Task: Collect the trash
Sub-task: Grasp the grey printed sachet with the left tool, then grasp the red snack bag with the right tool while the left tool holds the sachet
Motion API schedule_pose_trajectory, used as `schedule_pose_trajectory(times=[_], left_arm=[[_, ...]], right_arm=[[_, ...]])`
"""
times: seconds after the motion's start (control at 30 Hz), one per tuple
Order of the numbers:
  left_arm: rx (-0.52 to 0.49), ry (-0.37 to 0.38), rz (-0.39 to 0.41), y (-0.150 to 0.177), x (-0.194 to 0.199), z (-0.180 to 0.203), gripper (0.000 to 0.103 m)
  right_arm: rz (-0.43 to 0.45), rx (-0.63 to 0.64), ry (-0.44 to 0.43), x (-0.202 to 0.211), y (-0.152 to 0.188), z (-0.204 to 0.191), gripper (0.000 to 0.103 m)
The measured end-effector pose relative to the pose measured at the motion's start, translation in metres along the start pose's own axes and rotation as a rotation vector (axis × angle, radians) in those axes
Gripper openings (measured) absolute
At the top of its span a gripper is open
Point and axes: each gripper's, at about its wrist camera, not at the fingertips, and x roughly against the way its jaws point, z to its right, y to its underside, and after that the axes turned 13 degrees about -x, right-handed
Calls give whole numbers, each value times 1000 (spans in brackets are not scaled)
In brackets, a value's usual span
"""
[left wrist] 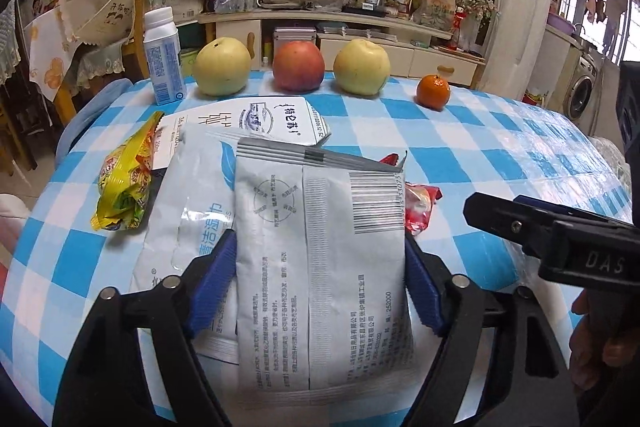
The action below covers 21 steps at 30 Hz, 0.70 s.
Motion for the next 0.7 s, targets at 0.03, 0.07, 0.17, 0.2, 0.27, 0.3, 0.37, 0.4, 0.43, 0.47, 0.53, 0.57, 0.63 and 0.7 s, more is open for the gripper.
schedule_pose_trajectory(times=[0.03, 0.07, 0.17, 0.2, 0.27, 0.3, 0.37, 0.4, 0.43, 0.47, 0.53, 0.57, 0.63, 0.7], left_arm=[[4, 5, -1, 1, 1, -1, 75], [8, 10, -2, 2, 2, -2, 74], [23, 11, 8, 5, 10, -7, 72], [29, 12, 18, 6, 14, -9, 72], [32, 14, 34, 8, 23, -11, 71], [32, 12, 42, 8, 29, -13, 71], [37, 8, 54, 10, 38, -18, 71], [42, 7, 57, 12, 41, -21, 71], [51, 5, 63, 13, 46, -25, 71], [56, 5, 66, 14, 49, -27, 71], [65, 9, 80, 17, 58, -32, 71], [67, 12, 87, 19, 62, -34, 71], [76, 15, 98, 22, 67, -39, 71], [100, 21, 109, 26, 72, -47, 71]], right_arm=[[-3, 0, -1, -2, 0, 0, 90], [-8, -1, -3, -4, 0, 0, 90], [-30, 4, -31, -12, 0, -1, 90], [-35, 5, -43, -14, -1, -2, 90], [-39, 8, -63, -19, -1, -4, 90], [-46, 7, -78, -21, -1, -5, 90], [-56, 9, -108, -27, -3, -8, 90], [-60, 14, -119, -29, -3, -10, 90], [-66, 18, -132, -32, -3, -12, 90], [-73, 22, -144, -34, -4, -15, 90], [-82, 35, -162, -38, -4, -21, 90], [-79, 46, -163, -40, -4, -24, 90], [-77, 67, -155, -43, -5, -28, 90], [-82, 81, -143, -48, -5, -31, 90]])
